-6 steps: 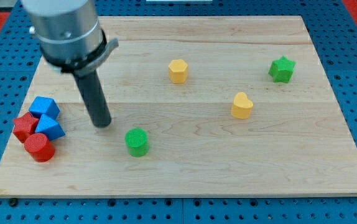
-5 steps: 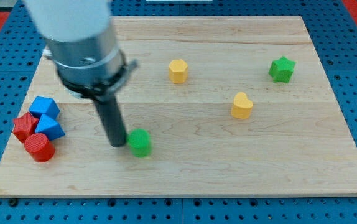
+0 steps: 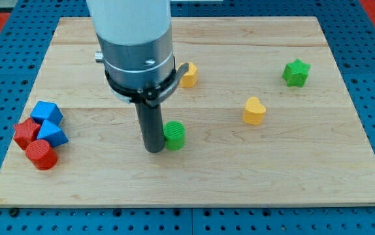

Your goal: Slightly move the green circle towards the top side of the board

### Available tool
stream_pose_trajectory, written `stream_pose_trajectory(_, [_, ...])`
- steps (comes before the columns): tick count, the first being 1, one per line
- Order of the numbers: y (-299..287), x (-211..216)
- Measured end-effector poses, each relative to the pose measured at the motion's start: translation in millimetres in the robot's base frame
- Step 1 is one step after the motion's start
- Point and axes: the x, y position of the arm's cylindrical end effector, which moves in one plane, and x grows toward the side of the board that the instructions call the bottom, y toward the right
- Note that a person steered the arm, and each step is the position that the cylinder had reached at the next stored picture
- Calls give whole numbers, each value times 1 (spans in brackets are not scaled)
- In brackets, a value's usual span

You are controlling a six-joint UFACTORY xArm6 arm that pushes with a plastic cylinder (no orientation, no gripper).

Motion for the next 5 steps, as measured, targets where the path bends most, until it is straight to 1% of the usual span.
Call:
stream_pose_trajectory(1, [-2,-21])
stream_pose_trajectory(2, [-3,-32])
stream_pose_trajectory(5, [-3,-36])
